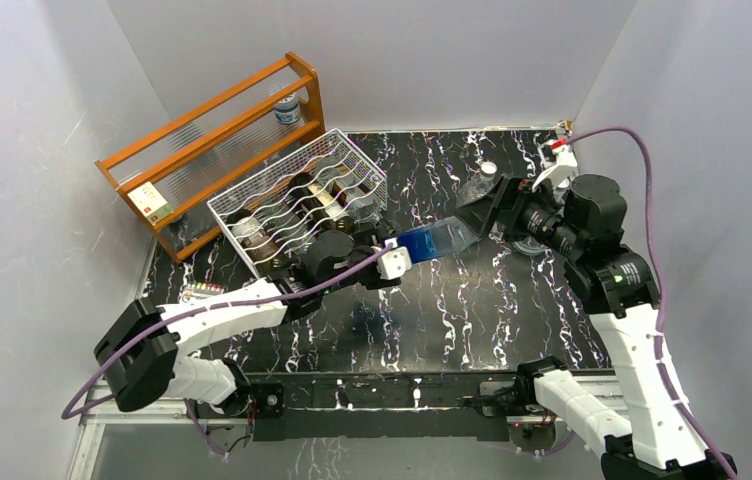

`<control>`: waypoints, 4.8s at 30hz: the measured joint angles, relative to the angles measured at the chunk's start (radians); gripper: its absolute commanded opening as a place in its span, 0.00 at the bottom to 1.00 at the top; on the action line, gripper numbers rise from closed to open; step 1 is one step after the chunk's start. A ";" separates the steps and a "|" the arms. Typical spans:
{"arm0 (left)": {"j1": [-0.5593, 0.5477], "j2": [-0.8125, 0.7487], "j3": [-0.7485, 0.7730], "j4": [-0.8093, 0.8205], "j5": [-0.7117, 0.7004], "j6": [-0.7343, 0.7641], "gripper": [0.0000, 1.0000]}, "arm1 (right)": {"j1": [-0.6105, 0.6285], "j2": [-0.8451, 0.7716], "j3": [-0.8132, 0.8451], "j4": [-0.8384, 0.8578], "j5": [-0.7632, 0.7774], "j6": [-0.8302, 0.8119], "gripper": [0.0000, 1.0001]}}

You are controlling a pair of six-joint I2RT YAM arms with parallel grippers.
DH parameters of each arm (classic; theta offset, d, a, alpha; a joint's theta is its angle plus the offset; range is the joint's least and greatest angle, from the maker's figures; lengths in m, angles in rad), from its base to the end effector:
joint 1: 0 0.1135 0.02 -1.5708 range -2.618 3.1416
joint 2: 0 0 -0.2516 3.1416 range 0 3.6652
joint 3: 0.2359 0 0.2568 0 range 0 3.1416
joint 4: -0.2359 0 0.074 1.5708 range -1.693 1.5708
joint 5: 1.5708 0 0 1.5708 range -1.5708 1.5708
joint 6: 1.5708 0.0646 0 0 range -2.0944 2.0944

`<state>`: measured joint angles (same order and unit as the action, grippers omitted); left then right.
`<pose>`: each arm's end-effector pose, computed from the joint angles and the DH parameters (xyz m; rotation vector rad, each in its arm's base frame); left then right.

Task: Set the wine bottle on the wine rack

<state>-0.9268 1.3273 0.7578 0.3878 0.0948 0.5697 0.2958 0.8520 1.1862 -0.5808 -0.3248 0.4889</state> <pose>0.1981 -0.2740 0.2486 1.2504 1.2445 -0.3431 0.1869 0.0785 0.4084 -0.0575 1.8870 0.8416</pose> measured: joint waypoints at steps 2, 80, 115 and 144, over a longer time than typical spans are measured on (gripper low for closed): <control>0.000 -0.029 -0.006 -0.008 -0.025 0.055 0.00 | 0.000 -0.006 0.028 -0.001 0.015 -0.024 0.98; -0.004 -0.188 0.014 -0.334 -0.112 0.718 0.80 | 0.375 0.195 -0.121 -0.162 -0.087 -0.432 0.00; -0.007 -0.370 0.187 -0.356 -0.313 0.098 0.98 | 0.397 0.160 -0.104 -0.114 0.210 -0.380 0.00; -0.007 -0.623 0.327 -0.746 -0.580 -0.660 0.98 | 0.397 0.637 -0.105 0.564 0.325 -0.389 0.00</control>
<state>-0.9337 0.7048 1.0851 -0.3584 -0.4854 -0.0906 0.6933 1.4895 1.0817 -0.0170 0.0006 0.0998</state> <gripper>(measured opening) 0.981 0.712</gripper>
